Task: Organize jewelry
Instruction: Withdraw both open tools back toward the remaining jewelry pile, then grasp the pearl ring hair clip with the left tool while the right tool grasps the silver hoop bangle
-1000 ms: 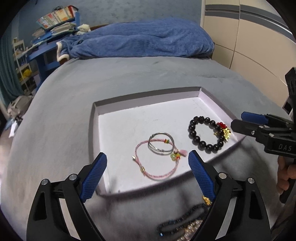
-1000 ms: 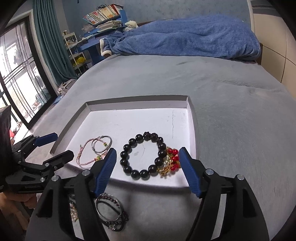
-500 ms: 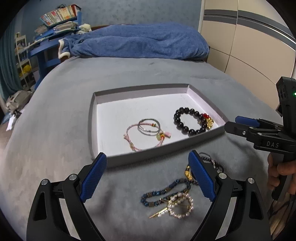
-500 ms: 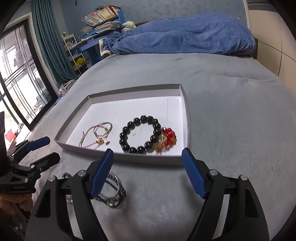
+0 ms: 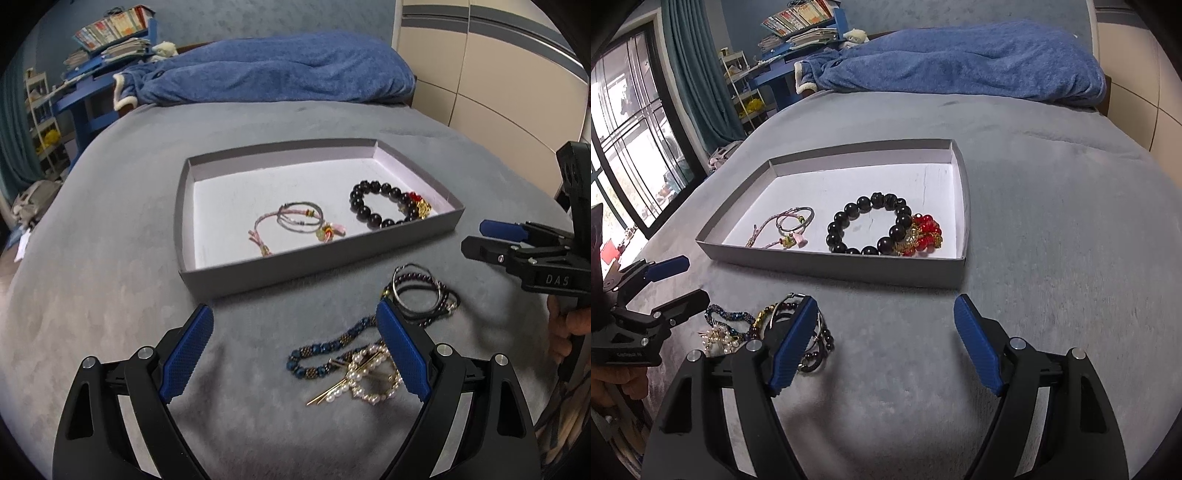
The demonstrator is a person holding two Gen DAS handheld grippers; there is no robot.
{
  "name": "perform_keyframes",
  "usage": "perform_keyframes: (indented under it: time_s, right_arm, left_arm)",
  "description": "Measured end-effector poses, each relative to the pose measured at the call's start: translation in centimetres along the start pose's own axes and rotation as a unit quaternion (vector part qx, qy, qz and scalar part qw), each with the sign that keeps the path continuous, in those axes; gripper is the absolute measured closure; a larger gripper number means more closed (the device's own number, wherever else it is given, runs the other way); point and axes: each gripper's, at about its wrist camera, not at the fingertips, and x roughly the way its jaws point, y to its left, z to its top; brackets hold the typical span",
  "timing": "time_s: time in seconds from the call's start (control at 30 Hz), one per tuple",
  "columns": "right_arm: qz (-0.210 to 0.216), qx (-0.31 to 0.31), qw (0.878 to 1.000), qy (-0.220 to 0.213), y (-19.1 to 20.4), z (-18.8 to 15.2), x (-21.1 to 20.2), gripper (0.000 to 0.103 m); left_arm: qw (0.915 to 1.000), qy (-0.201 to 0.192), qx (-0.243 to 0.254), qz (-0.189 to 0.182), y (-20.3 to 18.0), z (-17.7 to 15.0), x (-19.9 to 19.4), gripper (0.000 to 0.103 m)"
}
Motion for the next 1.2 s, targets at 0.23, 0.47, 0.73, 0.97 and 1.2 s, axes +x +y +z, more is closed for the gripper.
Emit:
perform_keyframes:
  time_s: [0.23,0.47,0.73,0.97,1.2]
  right_arm:
    - [-0.001,-0.011,1.0,0.005,0.3,-0.3,0.4,0.027]
    - [-0.002,-0.019,1.0,0.011,0.7,-0.4,1.0,0.027]
    - [-0.003,-0.021,1.0,0.017,0.7,-0.6,1.2,0.027]
    - [-0.002,-0.02,1.0,0.019,0.7,-0.6,1.2,0.027]
    - [0.001,-0.024,0.999,0.022,0.8,-0.7,1.5,0.027]
  left_arm:
    - [1.0,0.003,-0.002,0.005,0.9,-0.8,0.5,0.014]
    - [1.0,-0.004,-0.007,-0.002,1.5,-1.2,0.3,0.014]
    - [0.9998,-0.002,0.007,-0.018,1.0,-1.3,0.3,0.026]
    - [0.9996,0.008,0.013,-0.022,0.8,-1.4,0.7,0.033]
    - [0.9985,0.011,0.011,-0.052,0.6,-1.4,0.7,0.033]
